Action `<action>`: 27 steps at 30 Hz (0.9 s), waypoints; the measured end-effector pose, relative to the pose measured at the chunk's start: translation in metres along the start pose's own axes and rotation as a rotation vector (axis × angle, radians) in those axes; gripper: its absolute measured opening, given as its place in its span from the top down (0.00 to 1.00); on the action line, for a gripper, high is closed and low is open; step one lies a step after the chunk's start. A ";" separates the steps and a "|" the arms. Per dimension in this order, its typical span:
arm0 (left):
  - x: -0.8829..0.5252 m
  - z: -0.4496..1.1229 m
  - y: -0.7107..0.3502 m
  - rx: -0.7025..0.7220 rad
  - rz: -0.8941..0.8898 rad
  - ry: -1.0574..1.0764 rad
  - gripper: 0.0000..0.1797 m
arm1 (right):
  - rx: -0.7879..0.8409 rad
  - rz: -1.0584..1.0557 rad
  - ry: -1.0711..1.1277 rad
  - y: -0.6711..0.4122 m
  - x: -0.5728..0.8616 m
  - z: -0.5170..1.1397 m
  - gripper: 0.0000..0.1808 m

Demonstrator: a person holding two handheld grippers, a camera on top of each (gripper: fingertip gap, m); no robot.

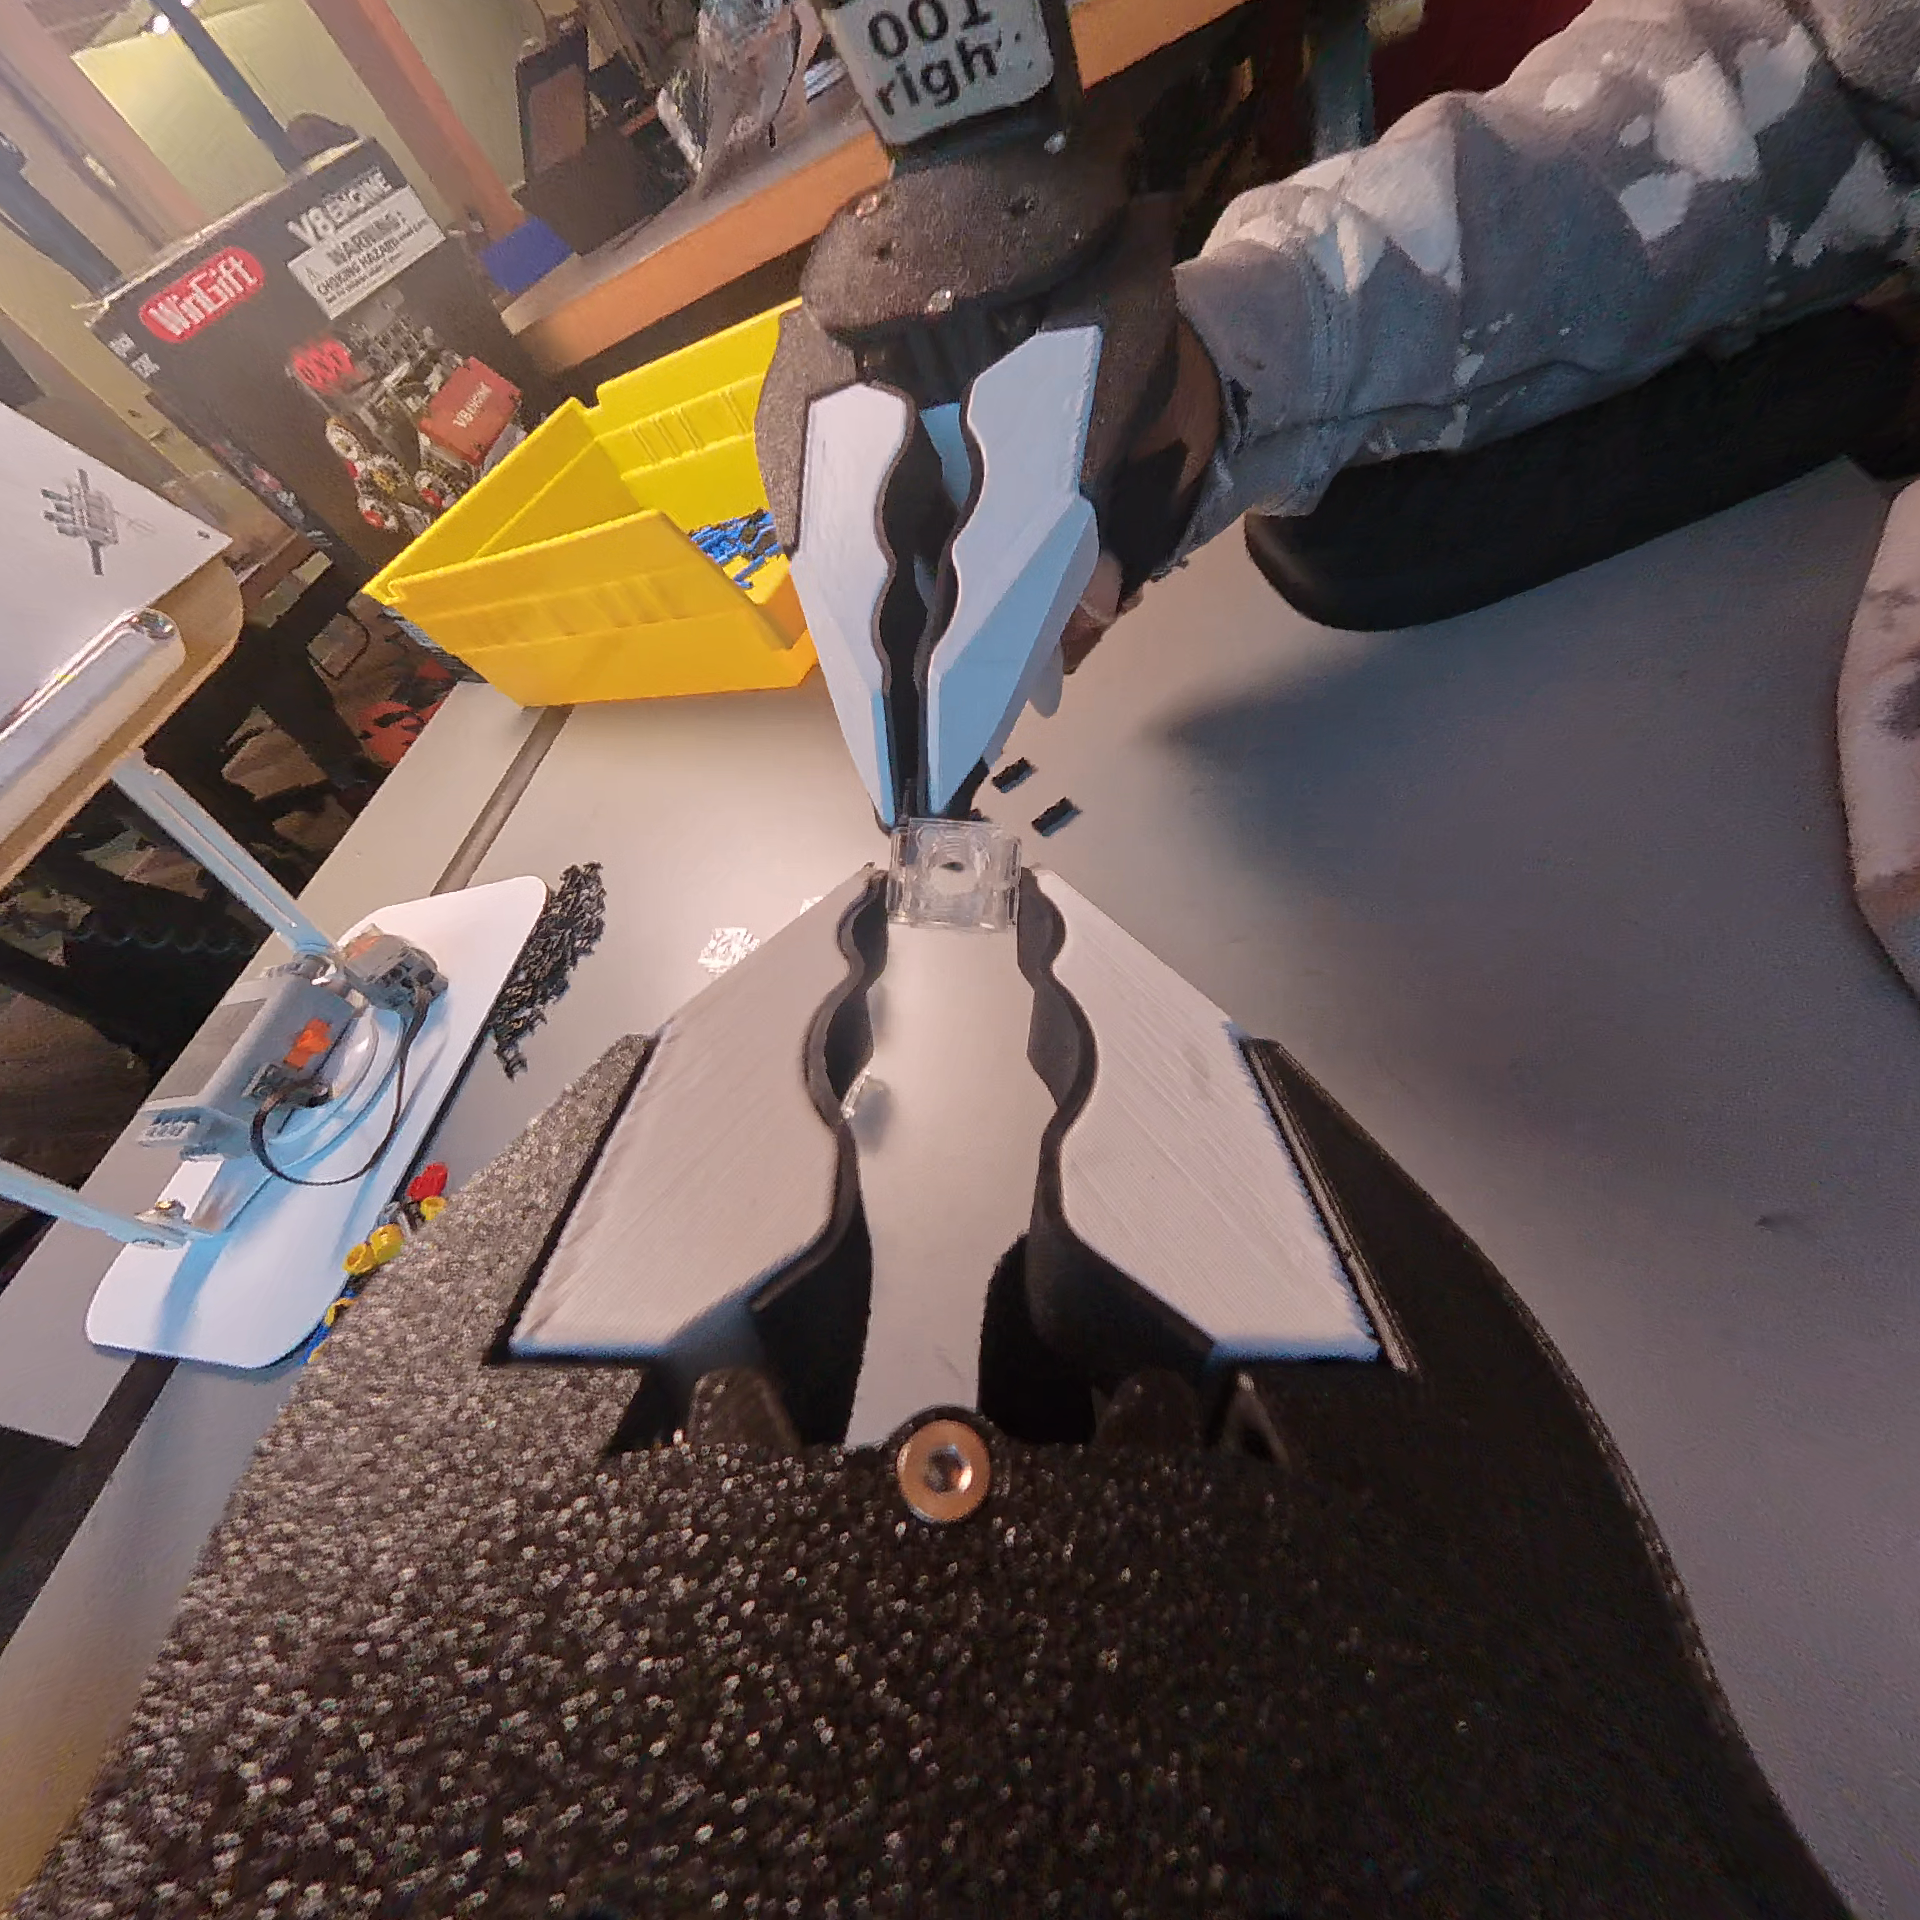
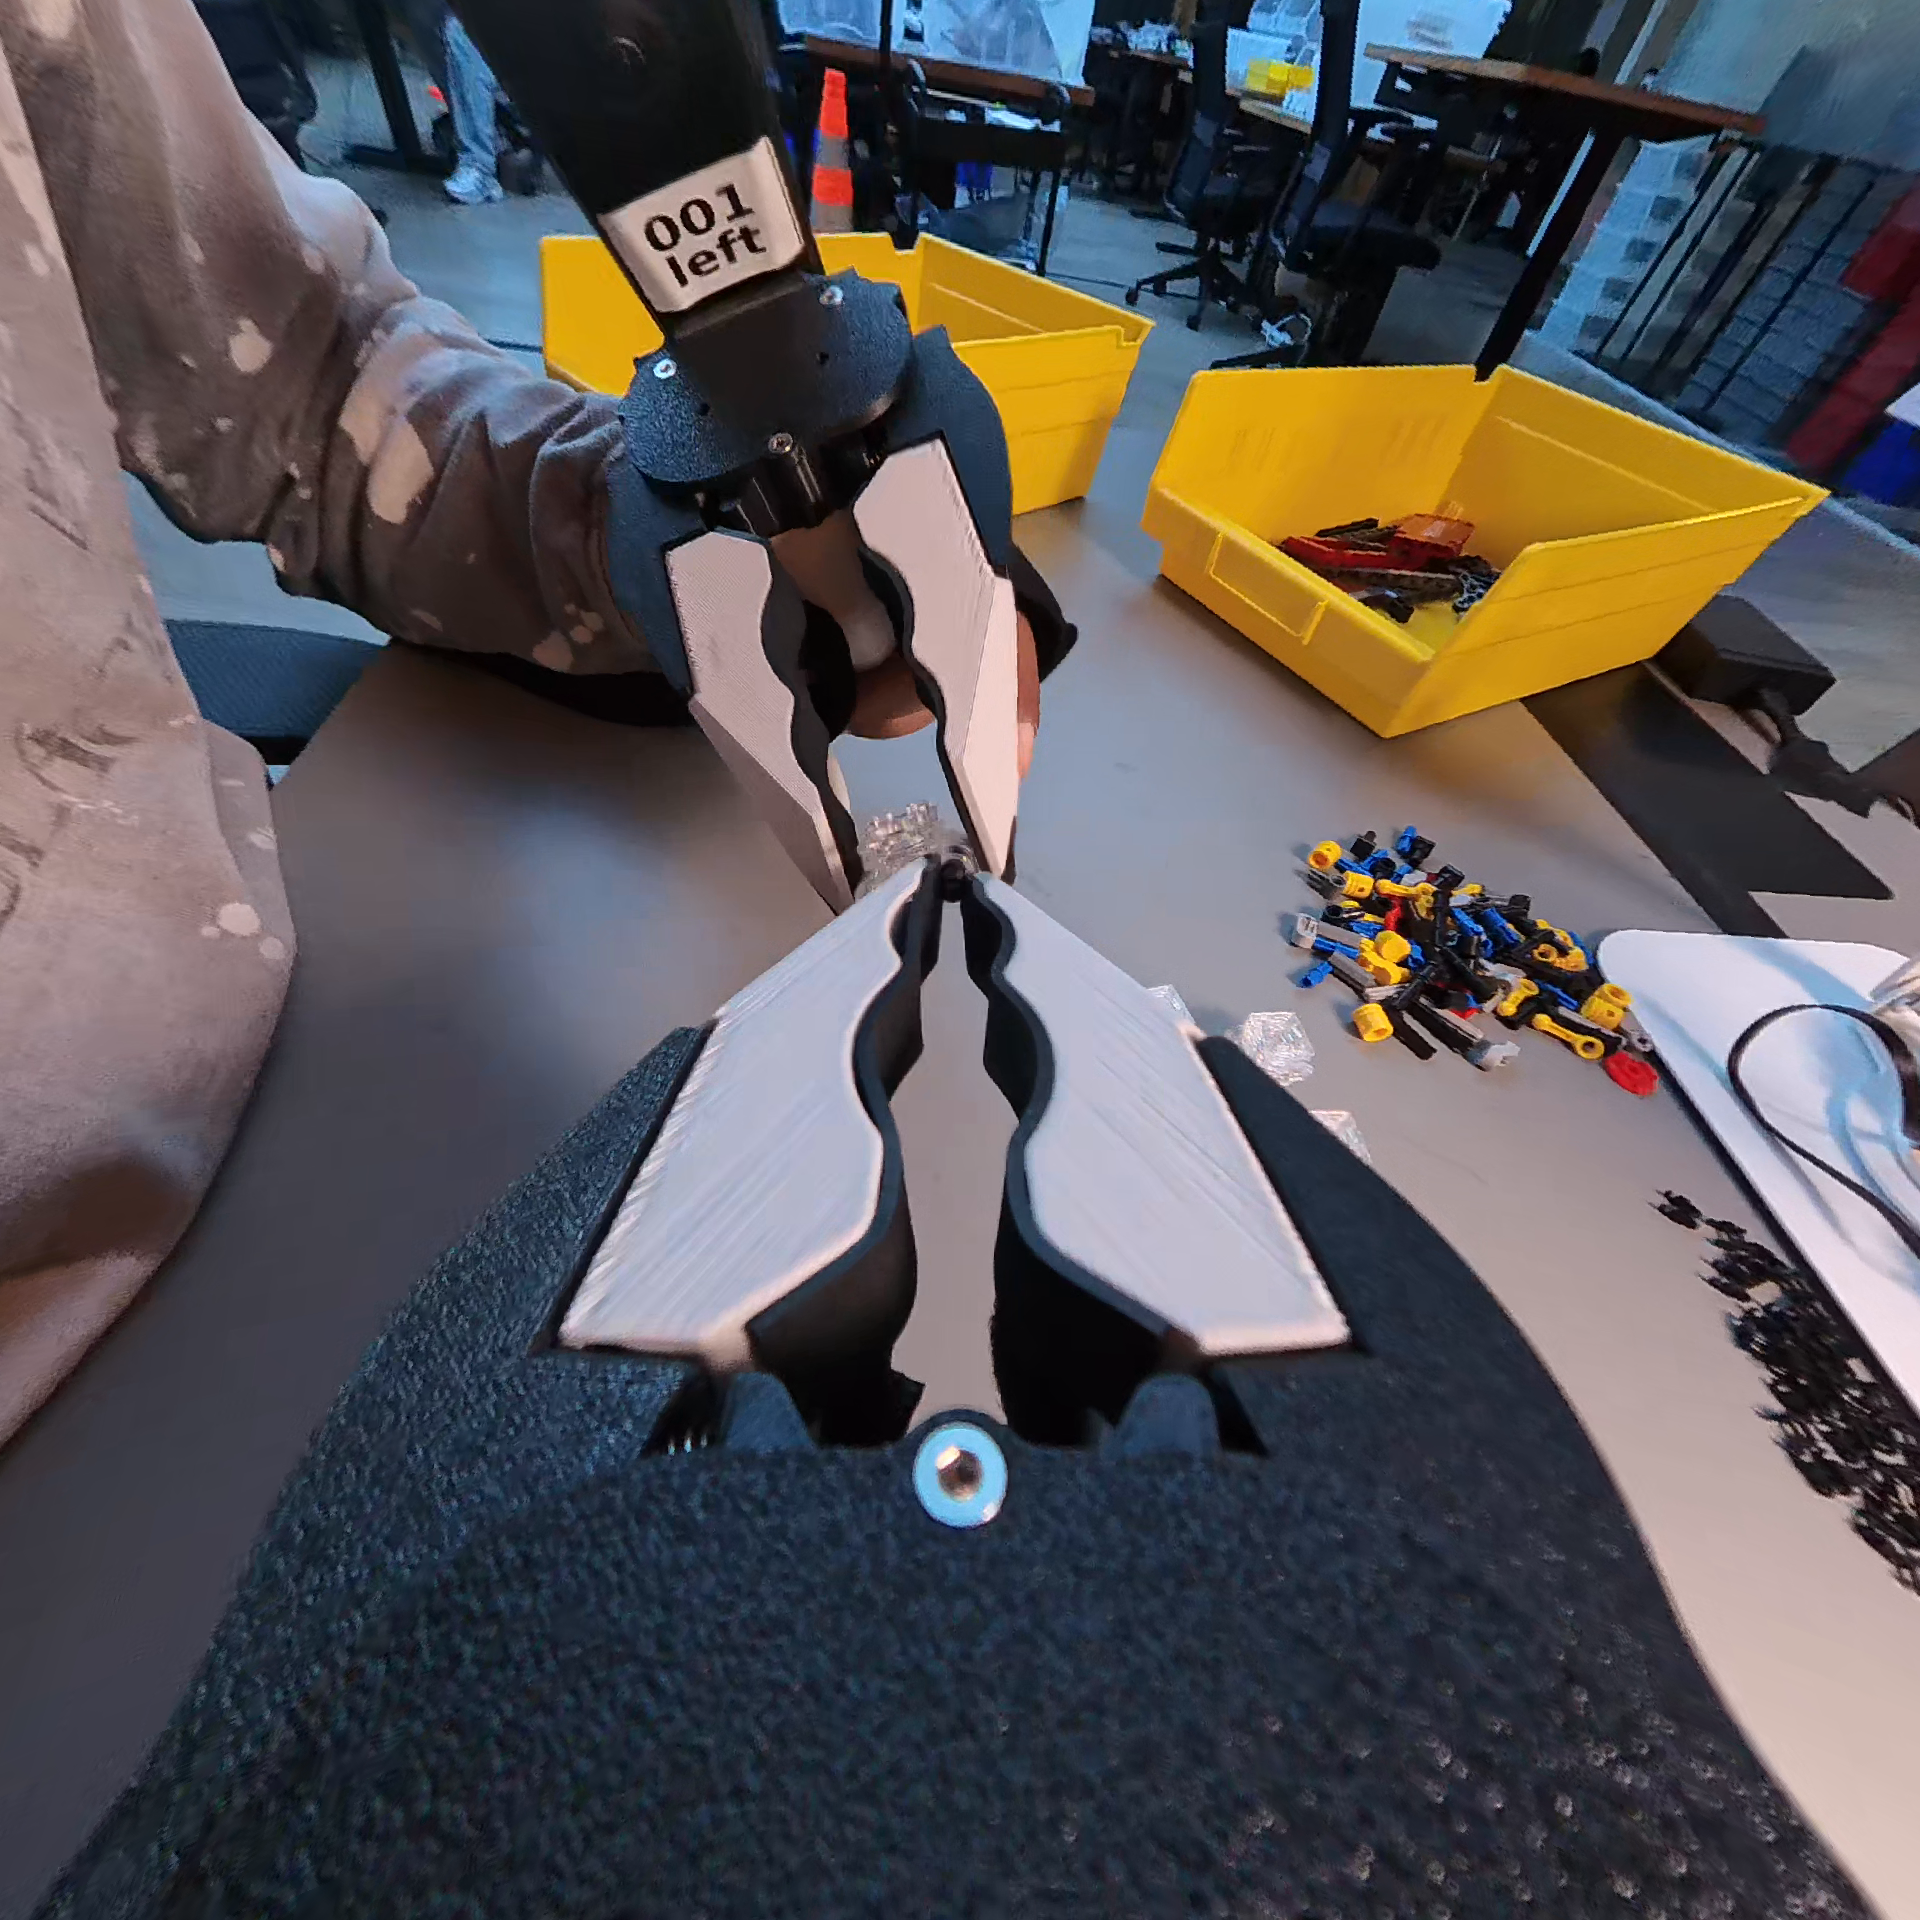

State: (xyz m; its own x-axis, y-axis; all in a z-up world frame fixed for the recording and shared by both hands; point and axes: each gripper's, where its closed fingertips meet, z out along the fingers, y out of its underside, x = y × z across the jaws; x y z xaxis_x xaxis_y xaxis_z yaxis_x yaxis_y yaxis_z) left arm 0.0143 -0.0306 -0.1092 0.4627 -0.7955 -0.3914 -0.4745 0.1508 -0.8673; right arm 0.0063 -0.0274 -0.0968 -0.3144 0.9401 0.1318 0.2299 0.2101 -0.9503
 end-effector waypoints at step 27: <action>0.006 0.005 0.004 -0.023 0.008 0.018 0.88 | 0.027 0.019 -0.041 -0.007 -0.006 -0.001 1.00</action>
State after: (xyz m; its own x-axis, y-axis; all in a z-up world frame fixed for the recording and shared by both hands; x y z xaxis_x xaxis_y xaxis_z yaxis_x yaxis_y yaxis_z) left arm 0.0190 -0.0316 -0.1168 0.4454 -0.8047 -0.3925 -0.4951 0.1439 -0.8568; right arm 0.0077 -0.0343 -0.0905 -0.3474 0.9321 0.1025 0.2112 0.1843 -0.9599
